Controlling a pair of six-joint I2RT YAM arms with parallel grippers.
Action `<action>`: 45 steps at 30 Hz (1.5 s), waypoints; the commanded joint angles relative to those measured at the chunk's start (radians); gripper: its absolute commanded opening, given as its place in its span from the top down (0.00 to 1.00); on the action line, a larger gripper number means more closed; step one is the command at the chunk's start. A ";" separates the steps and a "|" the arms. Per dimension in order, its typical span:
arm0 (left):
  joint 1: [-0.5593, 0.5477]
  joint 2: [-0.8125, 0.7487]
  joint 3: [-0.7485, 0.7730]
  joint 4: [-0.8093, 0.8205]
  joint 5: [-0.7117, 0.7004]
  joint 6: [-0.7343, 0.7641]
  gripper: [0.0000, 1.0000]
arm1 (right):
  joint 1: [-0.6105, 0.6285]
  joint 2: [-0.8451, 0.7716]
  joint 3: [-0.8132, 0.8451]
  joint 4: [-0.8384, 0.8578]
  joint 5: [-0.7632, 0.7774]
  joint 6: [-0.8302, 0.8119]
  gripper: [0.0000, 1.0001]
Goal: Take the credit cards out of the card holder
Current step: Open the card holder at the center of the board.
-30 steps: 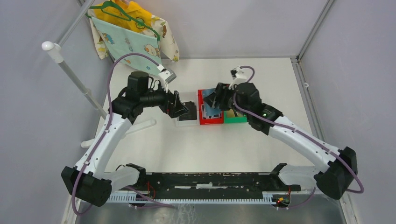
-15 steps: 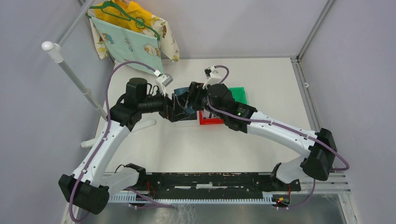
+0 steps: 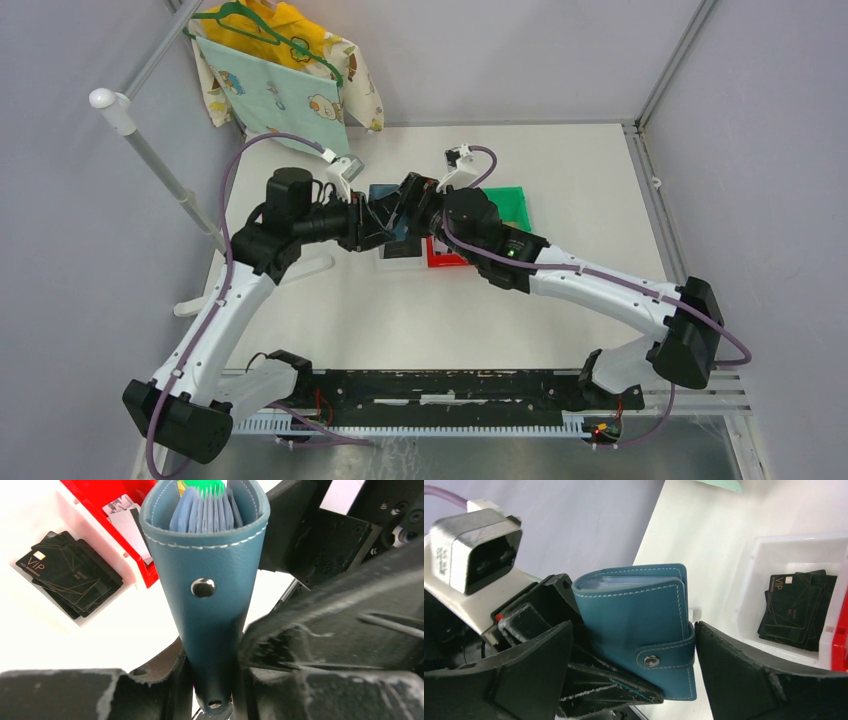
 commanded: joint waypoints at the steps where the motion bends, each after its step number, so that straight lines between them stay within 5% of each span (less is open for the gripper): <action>1: -0.001 -0.016 0.073 0.032 -0.024 0.014 0.84 | -0.013 -0.096 -0.019 0.093 -0.122 -0.028 0.02; 11: -0.002 -0.001 0.184 -0.168 0.264 0.298 0.93 | -0.315 -0.196 -0.111 0.140 -0.681 -0.208 0.02; 18: -0.001 0.025 0.254 -0.338 0.364 0.452 0.87 | -0.335 -0.144 -0.091 0.379 -1.054 -0.160 0.02; 25: -0.001 0.033 0.287 -0.420 0.382 0.521 0.86 | -0.335 -0.117 -0.066 0.396 -1.131 -0.154 0.03; 38: 0.000 0.036 0.303 -0.484 0.396 0.589 0.87 | -0.286 -0.048 0.001 0.348 -1.161 -0.163 0.37; 45: -0.001 0.065 0.347 -0.546 0.373 0.628 0.87 | -0.280 -0.066 0.002 0.273 -1.164 -0.242 0.45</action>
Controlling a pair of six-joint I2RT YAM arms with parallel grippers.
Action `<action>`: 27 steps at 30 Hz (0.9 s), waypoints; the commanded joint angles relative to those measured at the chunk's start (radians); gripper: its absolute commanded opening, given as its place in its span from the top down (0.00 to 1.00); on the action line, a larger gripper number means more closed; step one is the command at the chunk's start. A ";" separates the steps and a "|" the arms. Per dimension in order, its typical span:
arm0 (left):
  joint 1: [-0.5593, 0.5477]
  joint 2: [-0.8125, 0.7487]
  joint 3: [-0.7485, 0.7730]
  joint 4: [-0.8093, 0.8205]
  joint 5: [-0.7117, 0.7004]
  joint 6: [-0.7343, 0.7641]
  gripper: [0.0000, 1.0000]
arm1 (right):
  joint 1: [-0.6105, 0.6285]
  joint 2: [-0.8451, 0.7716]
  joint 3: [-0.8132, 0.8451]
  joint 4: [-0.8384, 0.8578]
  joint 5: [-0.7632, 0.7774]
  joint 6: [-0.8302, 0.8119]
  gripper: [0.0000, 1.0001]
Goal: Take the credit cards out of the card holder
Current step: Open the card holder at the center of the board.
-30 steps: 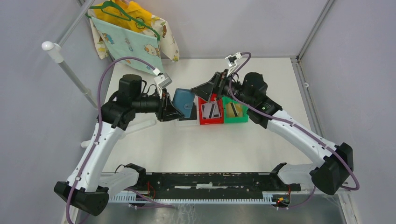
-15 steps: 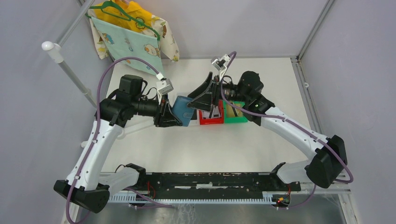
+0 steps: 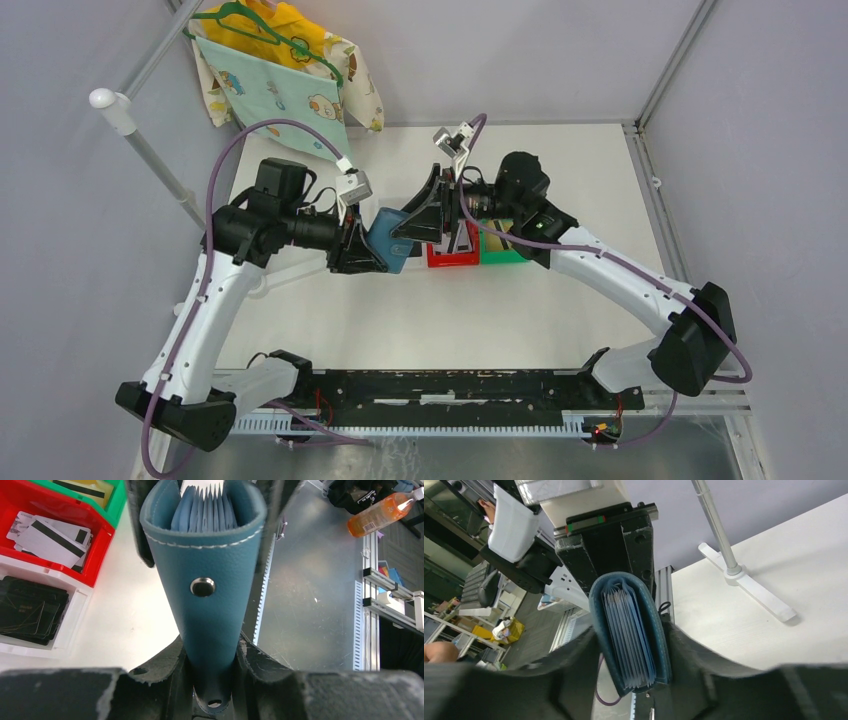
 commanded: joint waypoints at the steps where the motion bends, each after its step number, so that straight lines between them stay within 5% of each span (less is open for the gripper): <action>1: -0.001 0.011 0.066 -0.020 0.029 0.062 0.84 | 0.001 -0.017 0.057 -0.038 -0.019 -0.078 0.51; 3: -0.001 0.013 0.069 -0.022 0.023 0.063 0.79 | 0.002 -0.016 0.074 -0.074 0.009 -0.101 0.70; 7: -0.001 0.009 0.061 -0.012 0.006 0.048 0.24 | 0.003 -0.066 0.014 0.033 0.112 -0.053 0.95; 10: -0.001 -0.008 0.028 0.070 -0.031 -0.047 0.15 | 0.003 -0.119 -0.068 0.172 0.196 0.012 1.00; 15: 0.000 -0.050 -0.039 0.203 -0.038 -0.224 0.20 | 0.004 -0.198 -0.294 0.515 0.351 0.179 1.00; 21: 0.000 -0.064 -0.057 0.288 0.042 -0.394 0.43 | 0.079 -0.187 -0.409 0.699 0.496 0.277 1.00; 27: 0.001 -0.084 -0.059 0.278 0.037 -0.387 0.72 | 0.124 -0.183 -0.467 0.776 0.628 0.300 1.00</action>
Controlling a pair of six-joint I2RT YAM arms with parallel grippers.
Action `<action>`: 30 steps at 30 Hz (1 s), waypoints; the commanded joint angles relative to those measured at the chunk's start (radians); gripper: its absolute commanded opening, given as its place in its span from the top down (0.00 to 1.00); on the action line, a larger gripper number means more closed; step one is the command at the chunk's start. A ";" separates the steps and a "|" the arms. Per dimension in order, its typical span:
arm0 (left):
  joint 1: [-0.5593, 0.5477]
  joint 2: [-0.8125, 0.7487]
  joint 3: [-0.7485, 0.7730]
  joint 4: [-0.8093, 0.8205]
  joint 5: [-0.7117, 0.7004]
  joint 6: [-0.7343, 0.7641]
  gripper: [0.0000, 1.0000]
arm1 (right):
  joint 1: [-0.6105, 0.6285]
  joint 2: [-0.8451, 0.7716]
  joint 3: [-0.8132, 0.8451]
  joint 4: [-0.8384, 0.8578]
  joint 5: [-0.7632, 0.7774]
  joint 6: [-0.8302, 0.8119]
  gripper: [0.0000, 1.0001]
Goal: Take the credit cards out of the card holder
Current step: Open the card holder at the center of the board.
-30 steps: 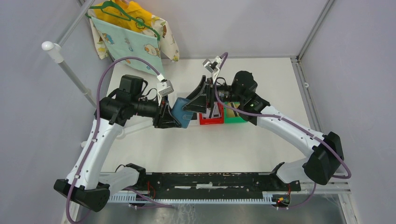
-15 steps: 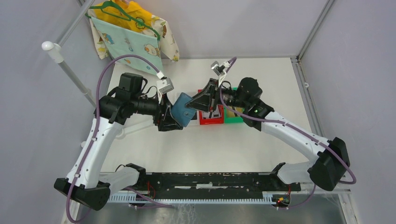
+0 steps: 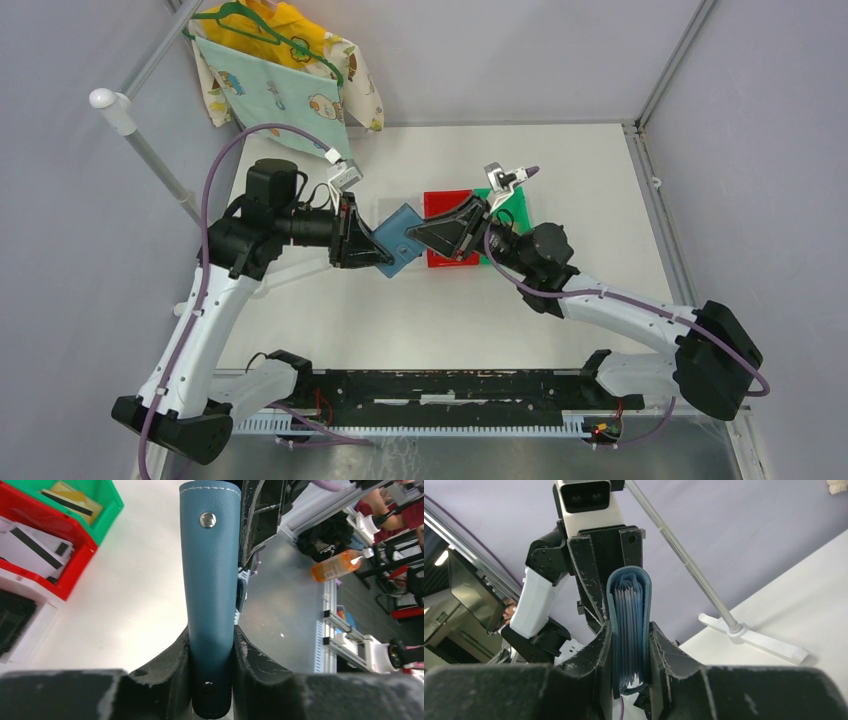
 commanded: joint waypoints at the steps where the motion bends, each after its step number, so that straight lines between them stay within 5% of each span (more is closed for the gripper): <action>1: -0.001 -0.037 0.005 0.052 0.017 -0.045 0.78 | 0.026 -0.027 -0.051 0.237 0.186 0.067 1.00; 4: -0.001 -0.059 0.020 0.044 -0.009 -0.030 0.92 | 0.027 -0.052 -0.070 0.192 0.232 0.020 0.94; 9: -0.001 -0.063 0.022 0.044 -0.195 -0.030 0.98 | 0.028 -0.108 0.046 -0.259 0.343 -0.179 0.34; 11: -0.002 -0.053 0.006 0.055 -0.328 -0.039 0.98 | 0.043 -0.140 0.116 -0.481 0.517 -0.270 0.26; 16: -0.001 -0.025 -0.018 0.097 -0.548 -0.082 0.98 | 0.145 -0.143 0.198 -0.705 0.791 -0.374 0.29; 21: -0.001 -0.021 -0.024 0.123 -0.526 -0.105 0.98 | 0.234 -0.048 0.321 -0.807 0.812 -0.383 0.42; 30: -0.001 -0.055 -0.028 0.148 -0.476 -0.075 0.98 | 0.289 0.072 0.410 -0.814 0.732 -0.230 0.44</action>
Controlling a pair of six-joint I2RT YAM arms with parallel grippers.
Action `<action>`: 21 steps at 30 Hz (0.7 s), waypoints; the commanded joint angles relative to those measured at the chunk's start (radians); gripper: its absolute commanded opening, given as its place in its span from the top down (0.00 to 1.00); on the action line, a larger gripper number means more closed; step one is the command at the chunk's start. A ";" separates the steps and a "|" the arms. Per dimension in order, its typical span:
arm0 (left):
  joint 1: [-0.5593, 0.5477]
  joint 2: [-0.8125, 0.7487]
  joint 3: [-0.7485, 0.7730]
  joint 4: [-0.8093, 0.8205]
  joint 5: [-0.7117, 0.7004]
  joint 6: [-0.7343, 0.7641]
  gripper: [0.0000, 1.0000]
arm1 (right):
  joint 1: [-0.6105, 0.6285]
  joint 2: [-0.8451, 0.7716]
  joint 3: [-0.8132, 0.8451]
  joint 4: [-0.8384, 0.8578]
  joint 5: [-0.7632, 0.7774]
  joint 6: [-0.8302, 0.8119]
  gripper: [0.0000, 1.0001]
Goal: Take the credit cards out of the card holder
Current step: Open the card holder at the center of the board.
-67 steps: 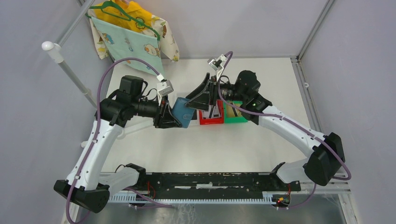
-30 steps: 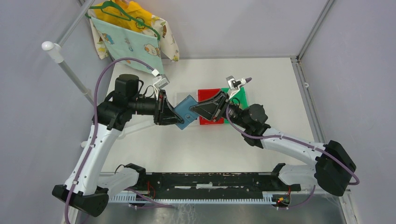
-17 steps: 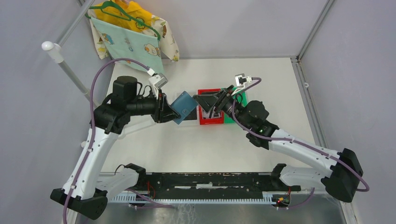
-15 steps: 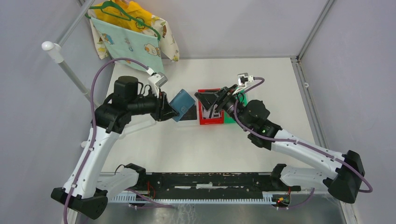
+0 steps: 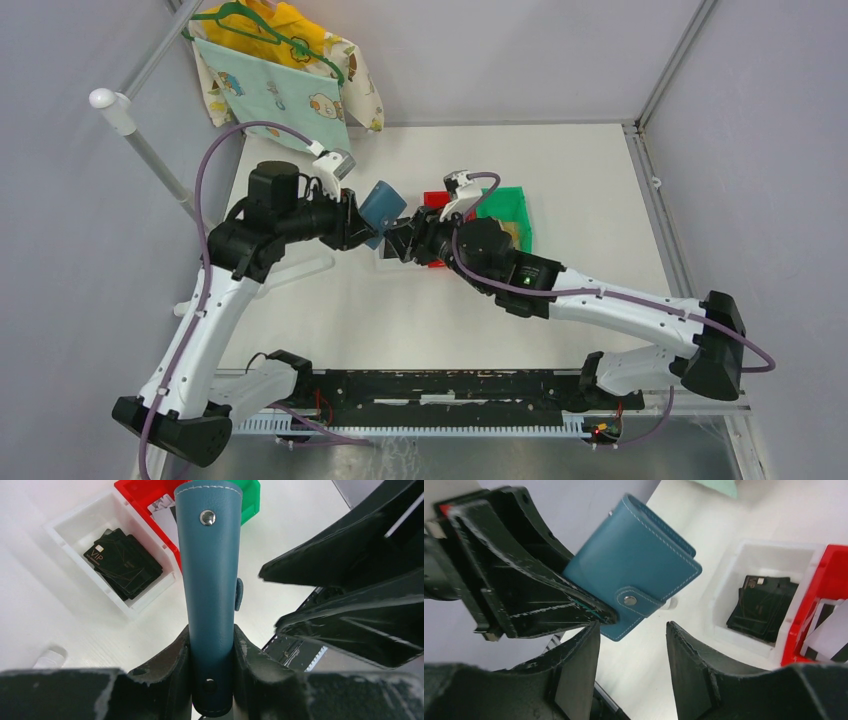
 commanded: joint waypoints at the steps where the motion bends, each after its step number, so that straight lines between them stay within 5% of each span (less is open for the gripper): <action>1: 0.001 -0.043 0.009 0.097 0.035 -0.005 0.98 | 0.012 0.030 0.075 -0.006 -0.015 0.083 0.44; 21: 0.000 -0.076 -0.008 0.084 0.140 0.022 0.98 | 0.012 0.105 0.129 -0.016 0.108 0.146 0.49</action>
